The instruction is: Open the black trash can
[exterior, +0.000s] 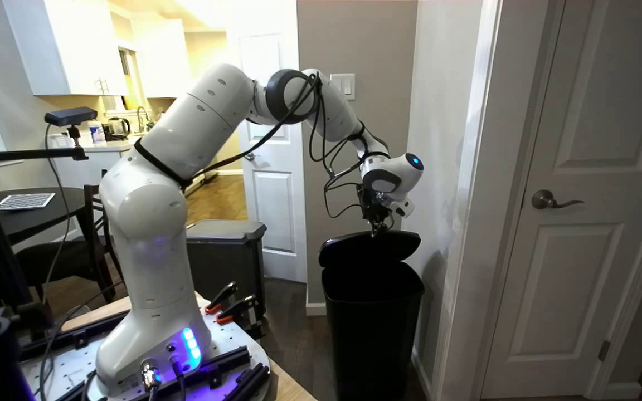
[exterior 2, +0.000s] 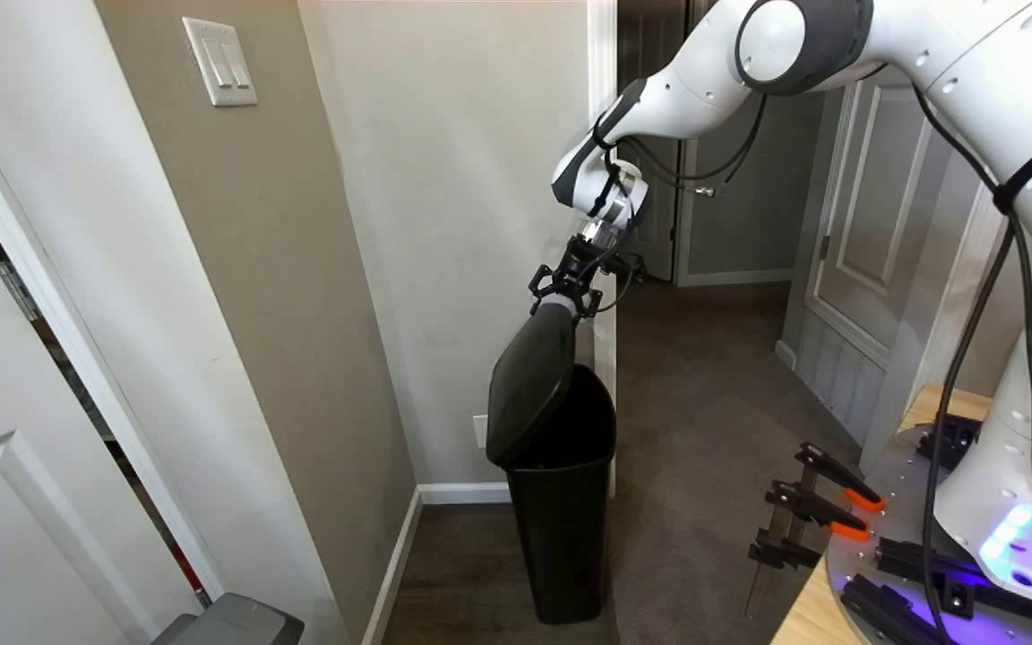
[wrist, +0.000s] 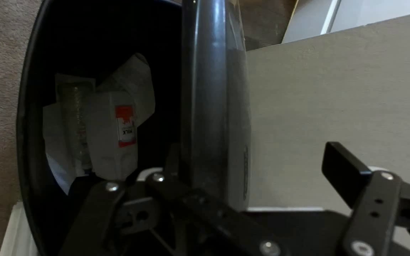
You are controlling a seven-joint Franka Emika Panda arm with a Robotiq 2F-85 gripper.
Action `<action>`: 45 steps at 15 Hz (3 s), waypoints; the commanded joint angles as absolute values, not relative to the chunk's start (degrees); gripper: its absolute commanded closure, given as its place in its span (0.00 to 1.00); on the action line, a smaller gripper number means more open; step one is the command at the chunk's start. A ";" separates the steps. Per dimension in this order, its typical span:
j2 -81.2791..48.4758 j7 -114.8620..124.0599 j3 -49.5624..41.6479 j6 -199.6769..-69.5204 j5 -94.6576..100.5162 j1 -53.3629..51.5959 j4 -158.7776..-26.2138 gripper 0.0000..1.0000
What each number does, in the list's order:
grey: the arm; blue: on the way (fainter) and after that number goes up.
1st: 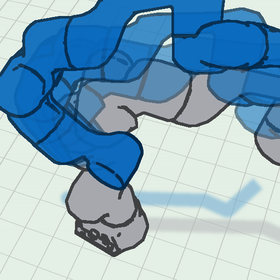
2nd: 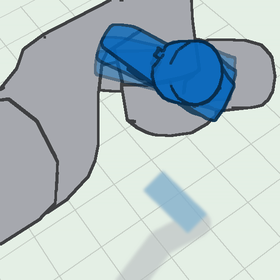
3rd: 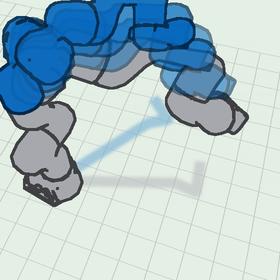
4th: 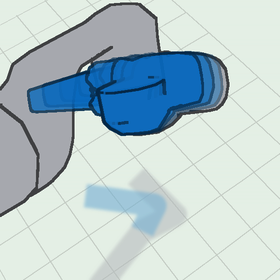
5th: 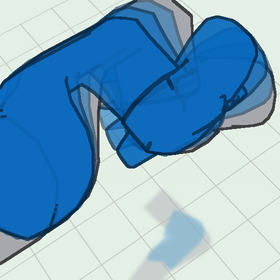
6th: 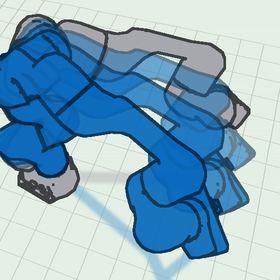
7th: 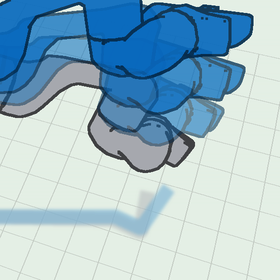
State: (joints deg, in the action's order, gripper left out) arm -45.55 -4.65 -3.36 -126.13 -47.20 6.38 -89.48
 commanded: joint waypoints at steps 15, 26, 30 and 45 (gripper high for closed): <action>-50.84 36.13 -5.39 -123.08 -17.49 -5.60 -74.39 0.00; -58.02 49.68 -4.35 -113.91 -7.31 -13.00 -58.86 0.00; -59.65 50.90 -3.86 -113.19 -5.43 -15.07 -54.83 0.00; -60.08 48.93 -2.79 -115.03 -7.58 -14.93 -52.94 0.00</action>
State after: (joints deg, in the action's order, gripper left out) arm -60.08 48.93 -2.79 -115.03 -7.58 -14.93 -52.94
